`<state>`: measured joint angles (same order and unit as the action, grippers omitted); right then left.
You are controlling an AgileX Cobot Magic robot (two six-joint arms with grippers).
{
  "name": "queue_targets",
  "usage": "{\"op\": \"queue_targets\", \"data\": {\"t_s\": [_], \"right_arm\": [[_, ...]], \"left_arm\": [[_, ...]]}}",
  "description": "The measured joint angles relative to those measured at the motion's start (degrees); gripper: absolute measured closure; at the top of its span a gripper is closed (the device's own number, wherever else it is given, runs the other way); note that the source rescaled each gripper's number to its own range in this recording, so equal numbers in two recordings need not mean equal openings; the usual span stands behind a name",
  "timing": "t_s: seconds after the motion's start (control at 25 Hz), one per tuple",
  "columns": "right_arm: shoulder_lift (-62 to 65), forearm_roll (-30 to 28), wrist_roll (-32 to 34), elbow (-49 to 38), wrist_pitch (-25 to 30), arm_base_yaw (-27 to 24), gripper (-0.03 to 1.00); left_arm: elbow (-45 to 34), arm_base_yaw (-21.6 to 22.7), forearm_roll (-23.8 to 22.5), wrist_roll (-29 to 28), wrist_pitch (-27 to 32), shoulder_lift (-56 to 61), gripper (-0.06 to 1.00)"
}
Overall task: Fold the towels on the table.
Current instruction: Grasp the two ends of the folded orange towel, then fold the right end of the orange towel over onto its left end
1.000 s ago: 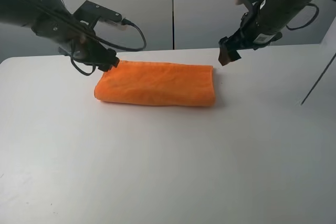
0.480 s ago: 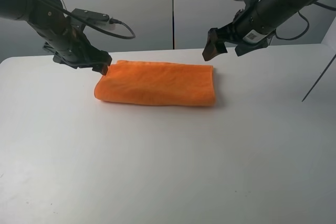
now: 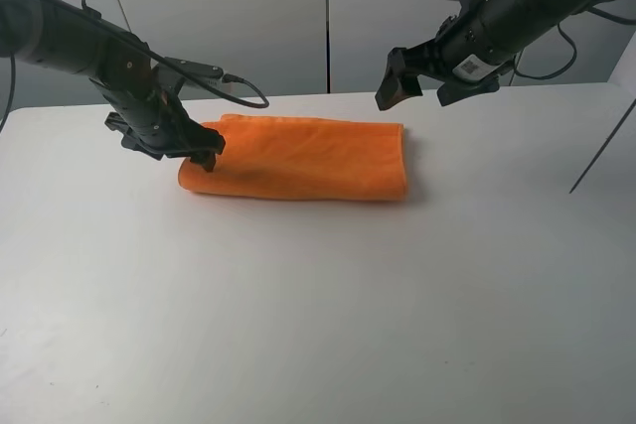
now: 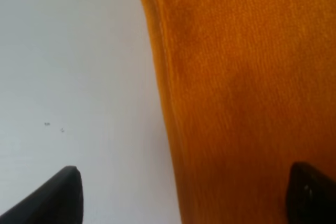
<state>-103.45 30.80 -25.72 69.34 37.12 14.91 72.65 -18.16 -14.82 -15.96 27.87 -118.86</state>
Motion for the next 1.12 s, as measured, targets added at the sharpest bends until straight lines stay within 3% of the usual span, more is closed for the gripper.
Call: {"op": "queue_targets", "data": {"t_s": [0.28,0.72,1.12], "right_arm": [[-1.96,1.41,-1.04,0.00,0.20,0.00,-0.03],[-2.18,3.41,-1.50,0.00,4.46,0.00,-0.03],[-10.99,4.36,-1.76,3.15,2.83,0.00,-0.03]], "left_arm": [[0.12,0.00,0.62,0.00,0.79,-2.40,-0.05],[0.36,-1.04,4.58,6.11,6.94,-2.40,-0.05],[0.11,-1.04,4.83,6.40,6.85,-2.40,-0.05]]}}
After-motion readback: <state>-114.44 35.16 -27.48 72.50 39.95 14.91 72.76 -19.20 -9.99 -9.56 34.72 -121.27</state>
